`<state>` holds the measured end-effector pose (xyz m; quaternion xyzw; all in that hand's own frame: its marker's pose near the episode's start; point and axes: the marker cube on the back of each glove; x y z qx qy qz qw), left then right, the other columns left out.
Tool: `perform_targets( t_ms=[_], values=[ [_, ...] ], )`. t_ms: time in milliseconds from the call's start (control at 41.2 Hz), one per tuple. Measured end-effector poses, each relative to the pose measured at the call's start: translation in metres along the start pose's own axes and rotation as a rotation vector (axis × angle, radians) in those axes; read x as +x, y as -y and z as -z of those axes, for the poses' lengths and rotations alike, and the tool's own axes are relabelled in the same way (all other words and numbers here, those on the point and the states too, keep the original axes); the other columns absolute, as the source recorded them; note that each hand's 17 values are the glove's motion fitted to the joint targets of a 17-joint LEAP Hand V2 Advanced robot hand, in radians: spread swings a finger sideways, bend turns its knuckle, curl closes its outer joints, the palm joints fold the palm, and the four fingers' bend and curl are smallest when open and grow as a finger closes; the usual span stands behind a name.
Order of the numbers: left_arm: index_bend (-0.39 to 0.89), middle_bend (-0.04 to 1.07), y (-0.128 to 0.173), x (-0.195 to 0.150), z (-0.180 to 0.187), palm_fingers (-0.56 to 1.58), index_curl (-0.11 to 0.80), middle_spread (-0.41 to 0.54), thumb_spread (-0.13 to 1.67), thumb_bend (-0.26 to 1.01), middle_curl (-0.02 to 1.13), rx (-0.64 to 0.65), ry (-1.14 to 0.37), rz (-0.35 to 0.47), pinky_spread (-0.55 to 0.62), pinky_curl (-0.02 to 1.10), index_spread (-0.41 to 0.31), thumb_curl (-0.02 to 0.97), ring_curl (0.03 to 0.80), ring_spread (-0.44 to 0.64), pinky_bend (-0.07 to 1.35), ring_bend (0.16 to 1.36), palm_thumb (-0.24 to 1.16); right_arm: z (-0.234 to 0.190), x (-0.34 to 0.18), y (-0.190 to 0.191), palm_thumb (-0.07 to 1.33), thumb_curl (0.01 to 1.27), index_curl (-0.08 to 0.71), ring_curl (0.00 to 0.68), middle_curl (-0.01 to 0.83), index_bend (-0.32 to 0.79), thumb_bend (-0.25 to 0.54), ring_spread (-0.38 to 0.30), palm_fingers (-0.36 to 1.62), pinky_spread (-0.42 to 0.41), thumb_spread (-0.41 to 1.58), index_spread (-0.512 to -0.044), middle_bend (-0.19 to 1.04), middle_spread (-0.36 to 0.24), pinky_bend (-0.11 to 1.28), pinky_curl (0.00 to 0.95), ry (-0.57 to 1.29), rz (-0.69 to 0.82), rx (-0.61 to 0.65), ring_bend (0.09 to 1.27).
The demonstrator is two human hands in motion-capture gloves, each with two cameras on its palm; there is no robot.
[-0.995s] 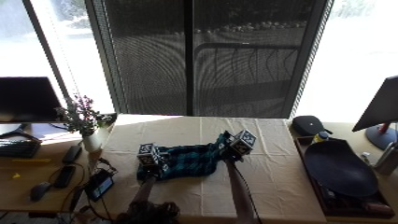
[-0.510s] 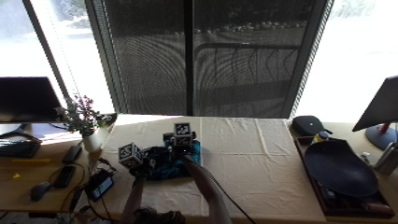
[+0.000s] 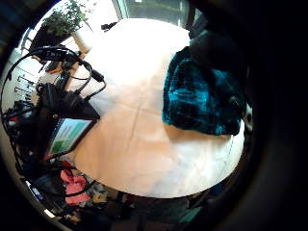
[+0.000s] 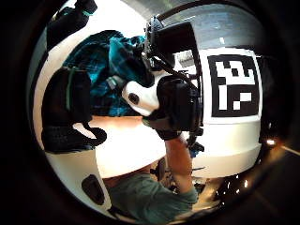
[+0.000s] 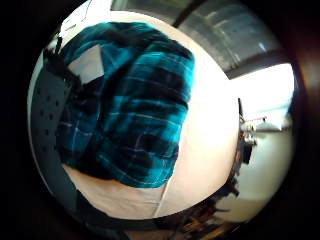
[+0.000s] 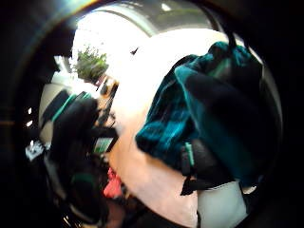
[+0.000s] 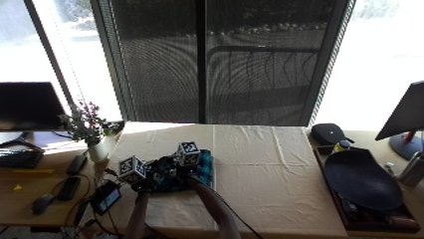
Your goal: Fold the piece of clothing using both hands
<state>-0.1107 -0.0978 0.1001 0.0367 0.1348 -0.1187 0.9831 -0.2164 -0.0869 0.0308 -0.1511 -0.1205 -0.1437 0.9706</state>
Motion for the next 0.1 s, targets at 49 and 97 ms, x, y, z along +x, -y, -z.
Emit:
perform_targets(
  t_ms=[49,97],
  values=[
    [0.16,0.18,-0.01,0.008,0.015,0.6,0.378,-0.074,1.45,0.05,0.37,0.004,-0.006,-0.019,0.1,0.35,-0.169,0.303,0.328,0.09,0.44,0.36,0.6,0.008,-0.004,-0.004,0.79,0.56,0.339,0.425,0.45,0.07,-0.054,-0.297,1.09,-0.266,0.76,-0.336,0.25,-0.28,0.51,0.368,0.159,0.111,-0.037,0.6],
    [0.16,0.18,-0.006,0.009,0.014,0.61,0.378,-0.074,1.45,0.04,0.37,0.015,-0.024,-0.045,0.1,0.35,-0.17,0.304,0.327,0.09,0.44,0.35,0.59,0.023,0.012,-0.006,0.7,0.52,0.326,0.419,0.432,0.05,-0.076,-0.256,0.84,-0.196,0.85,-0.331,0.17,-0.263,0.54,0.383,0.186,0.106,-0.059,0.55]
  ],
)
